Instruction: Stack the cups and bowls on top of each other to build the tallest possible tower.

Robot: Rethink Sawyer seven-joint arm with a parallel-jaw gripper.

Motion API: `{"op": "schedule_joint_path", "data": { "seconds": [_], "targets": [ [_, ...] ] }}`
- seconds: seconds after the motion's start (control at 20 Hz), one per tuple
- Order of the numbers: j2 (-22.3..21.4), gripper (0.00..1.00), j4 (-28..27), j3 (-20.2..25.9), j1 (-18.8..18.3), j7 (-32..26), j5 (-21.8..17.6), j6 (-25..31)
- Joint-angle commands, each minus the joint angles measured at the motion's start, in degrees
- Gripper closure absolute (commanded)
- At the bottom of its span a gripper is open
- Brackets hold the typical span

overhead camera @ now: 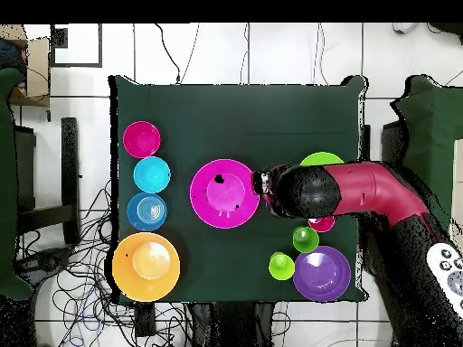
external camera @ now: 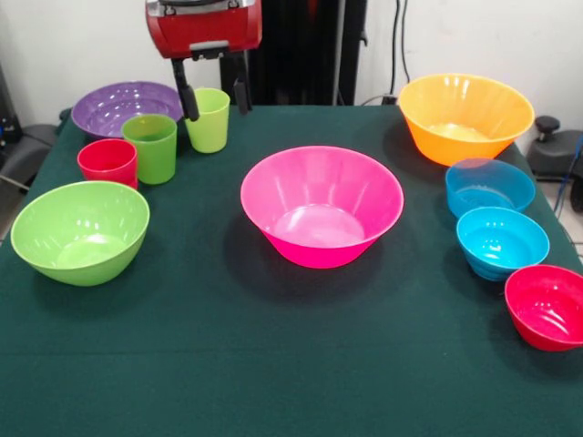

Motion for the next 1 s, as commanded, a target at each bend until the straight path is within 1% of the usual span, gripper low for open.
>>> {"op": "schedule_joint_path", "data": {
  "seconds": [0.05, 0.2, 0.75, 1.0],
  "targets": [
    [-1.03, 0.00, 4.41, 0.08, 2.81, -4.19, -0.33, 2.16],
    [-0.59, 0.00, 4.54, -0.42, 3.09, -3.67, -0.71, 1.53],
    [-2.17, 0.00, 6.05, -1.38, 4.67, -0.70, -0.69, 0.07],
    [-2.00, 0.00, 6.35, -2.03, 5.78, 0.63, -0.69, -0.50]
  ]
}}
